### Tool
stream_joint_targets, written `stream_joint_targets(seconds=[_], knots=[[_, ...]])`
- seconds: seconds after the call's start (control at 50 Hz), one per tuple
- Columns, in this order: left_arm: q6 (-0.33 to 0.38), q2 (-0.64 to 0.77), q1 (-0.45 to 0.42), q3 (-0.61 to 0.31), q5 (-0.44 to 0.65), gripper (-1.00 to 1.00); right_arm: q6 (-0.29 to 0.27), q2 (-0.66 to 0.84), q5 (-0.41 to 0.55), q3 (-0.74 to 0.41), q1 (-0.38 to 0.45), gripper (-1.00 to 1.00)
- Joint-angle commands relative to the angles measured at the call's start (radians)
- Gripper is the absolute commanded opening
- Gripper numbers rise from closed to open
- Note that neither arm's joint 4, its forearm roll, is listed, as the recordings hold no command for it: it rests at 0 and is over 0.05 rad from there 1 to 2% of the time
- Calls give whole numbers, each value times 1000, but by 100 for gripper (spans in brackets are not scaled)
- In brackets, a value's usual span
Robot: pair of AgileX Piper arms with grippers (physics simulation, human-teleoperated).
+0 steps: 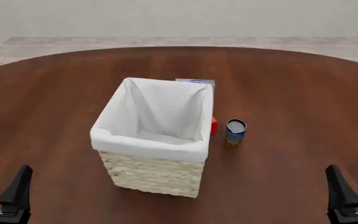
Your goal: Pick up the alphabet soup and put it in the basket.
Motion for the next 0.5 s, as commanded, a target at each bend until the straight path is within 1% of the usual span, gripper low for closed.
stream_joint_targets(seconds=[0.02, 0.06, 0.14, 0.18, 0.2, 0.26, 0.3, 0.38, 0.4, 0.42, 0.46, 0.5], knots=[[0, 0, 0, 0, 0, 100, 9, 38, -16, -3, 2, 100], [0, 0, 0, 0, 0, 100, 23, 65, -37, -2, -11, 100], [0, 0, 0, 0, 0, 100, 29, 117, -74, -1, -14, 100], [0, 0, 0, 0, 0, 100, 13, 144, -103, -3, -5, 100], [0, 0, 0, 0, 0, 100, 19, 163, -119, -7, -4, 100], [0, 0, 0, 0, 0, 100, 10, 217, -161, -38, 3, 100], [0, 0, 0, 0, 0, 100, -3, 247, -186, -51, 20, 100], [0, 0, 0, 0, 0, 100, -17, 383, -287, -71, 82, 100], [0, 0, 0, 0, 0, 100, -31, 400, -302, -74, 86, 100], [0, 0, 0, 0, 0, 100, -28, 438, -323, -80, 95, 100], [0, 0, 0, 0, 0, 100, -33, 460, -333, -90, 109, 100], [0, 0, 0, 0, 0, 100, -39, 513, -356, -102, 137, 100]])
